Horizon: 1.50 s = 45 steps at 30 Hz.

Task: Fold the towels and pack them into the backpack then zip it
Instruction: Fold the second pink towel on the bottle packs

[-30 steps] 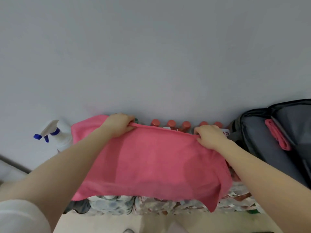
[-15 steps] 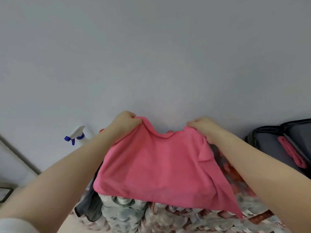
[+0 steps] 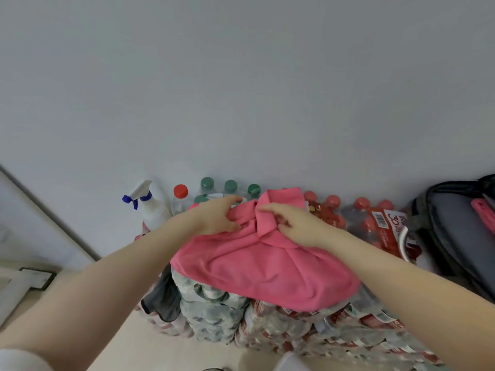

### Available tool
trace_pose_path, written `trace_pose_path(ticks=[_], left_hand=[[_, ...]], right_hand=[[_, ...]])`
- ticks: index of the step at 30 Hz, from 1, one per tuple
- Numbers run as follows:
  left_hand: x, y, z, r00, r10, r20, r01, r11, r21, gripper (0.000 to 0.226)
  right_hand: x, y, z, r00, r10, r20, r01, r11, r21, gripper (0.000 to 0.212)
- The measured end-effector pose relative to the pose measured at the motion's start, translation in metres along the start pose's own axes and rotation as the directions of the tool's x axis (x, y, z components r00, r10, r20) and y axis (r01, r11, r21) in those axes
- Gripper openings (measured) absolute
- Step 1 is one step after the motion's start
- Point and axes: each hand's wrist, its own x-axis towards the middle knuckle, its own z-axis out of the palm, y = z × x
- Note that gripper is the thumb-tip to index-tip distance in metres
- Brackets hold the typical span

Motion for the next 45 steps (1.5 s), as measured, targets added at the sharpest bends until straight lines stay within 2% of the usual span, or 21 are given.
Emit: trace_pose_path(ticks=[2, 3, 5, 7, 8, 9, 10, 12, 13, 14, 17, 18, 20, 24, 28, 30, 34, 39, 41, 43, 45], left_hand=[[-0.002, -0.004, -0.004, 0.996, -0.071, -0.056, 0.082, 0.969, 0.234, 0.038], [-0.004, -0.007, -0.007, 0.990, -0.120, -0.077, 0.138, 0.936, 0.323, 0.037], [-0.010, -0.010, -0.013, 0.978, -0.184, -0.101, 0.208, 0.919, 0.334, 0.042], [-0.015, -0.015, -0.019, 0.968, -0.225, -0.115, 0.234, 0.969, 0.074, 0.041], [-0.018, -0.016, -0.021, 0.965, -0.238, -0.111, 0.223, 0.966, -0.134, 0.038], [-0.022, -0.015, -0.023, 0.965, -0.238, -0.107, 0.185, 0.914, -0.361, 0.033], [-0.024, -0.014, -0.025, 0.968, -0.225, -0.110, 0.125, 0.816, -0.564, 0.029], [-0.026, -0.012, -0.022, 0.965, -0.218, -0.146, 0.020, 0.615, -0.788, 0.021], [-0.027, -0.008, -0.019, 0.958, -0.221, -0.181, -0.036, 0.536, -0.844, 0.015], [-0.027, -0.003, -0.015, 0.946, -0.233, -0.226, -0.082, 0.502, -0.861, 0.010], [-0.029, 0.015, -0.002, 0.891, -0.267, -0.366, -0.162, 0.567, -0.808, 0.007], [-0.030, 0.021, 0.003, 0.884, -0.264, -0.386, -0.186, 0.559, -0.808, 0.008], [-0.030, 0.031, 0.010, 0.887, -0.273, -0.373, -0.206, 0.490, -0.847, 0.013], [-0.033, 0.043, 0.017, 0.940, -0.235, -0.245, -0.173, 0.290, -0.941, 0.022], [-0.035, 0.047, 0.019, 0.953, -0.240, -0.183, -0.137, 0.199, -0.970, 0.033], [-0.036, 0.050, 0.018, 0.950, -0.252, -0.187, -0.140, 0.192, -0.971, 0.038], [-0.037, 0.053, 0.016, 0.933, -0.179, -0.312, -0.241, 0.334, -0.911, 0.024], [-0.046, 0.057, 0.016, 0.918, -0.155, -0.364, -0.267, 0.437, -0.859, 0.022], [-0.051, 0.061, 0.014, 0.870, -0.219, -0.441, -0.303, 0.467, -0.830, 0.022], [-0.059, 0.065, 0.010, 0.809, -0.271, -0.521, -0.363, 0.467, -0.807, 0.021], [-0.070, 0.069, 0.009, 0.771, -0.293, -0.566, -0.401, 0.467, -0.788, 0.020]], right_hand=[[0.001, -0.002, 0.007, 0.996, -0.079, 0.044, 0.088, 0.968, -0.233, 0.046], [0.002, -0.006, 0.009, 0.996, -0.090, 0.018, 0.092, 0.949, -0.300, 0.039], [0.006, -0.010, 0.012, 0.992, -0.099, -0.074, 0.069, 0.940, -0.333, 0.039], [0.010, -0.014, 0.010, 0.971, -0.138, -0.196, 0.079, 0.955, -0.285, 0.057], [0.012, -0.015, 0.007, 0.954, -0.168, -0.246, 0.100, 0.958, -0.268, 0.054], [0.013, -0.016, 0.003, 0.936, -0.210, -0.282, 0.130, 0.952, -0.276, 0.046], [0.015, -0.017, 0.000, 0.917, -0.257, -0.304, 0.163, 0.939, -0.303, 0.038], [0.017, -0.022, -0.006, 0.901, -0.321, -0.291, 0.241, 0.929, -0.279, 0.032], [0.016, -0.027, -0.010, 0.900, -0.341, -0.270, 0.288, 0.932, -0.218, 0.031], [0.015, -0.031, -0.013, 0.904, -0.344, -0.253, 0.318, 0.938, -0.137, 0.029], [0.016, -0.040, -0.013, 0.934, -0.244, -0.260, 0.255, 0.967, 0.010, 0.016], [0.016, -0.042, -0.010, 0.940, -0.194, -0.282, 0.218, 0.974, 0.058, 0.011], [0.017, -0.044, -0.005, 0.930, -0.137, -0.340, 0.188, 0.975, 0.122, 0.004], [0.019, -0.046, -0.001, 0.904, -0.036, -0.426, 0.101, 0.986, 0.131, 0.012], [0.018, -0.050, -0.001, 0.879, 0.042, -0.475, 0.007, 0.995, 0.100, 0.021], [0.015, -0.053, -0.003, 0.862, 0.057, -0.503, -0.041, 0.998, 0.042, 0.028], [0.006, -0.054, -0.013, 0.849, 0.072, -0.524, -0.094, 0.995, -0.016, 0.029], [-0.008, -0.044, -0.018, 0.901, 0.006, -0.435, 0.055, 0.990, 0.129, 0.019], [-0.015, -0.036, -0.024, 0.926, -0.045, -0.374, 0.083, 0.993, 0.086, 0.012], [-0.024, -0.023, -0.030, 0.943, -0.072, -0.325, 0.062, 0.997, -0.040, 0.004], [-0.039, -0.011, -0.033, 0.954, -0.061, -0.295, 0.022, 0.990, -0.136, 0.013]])
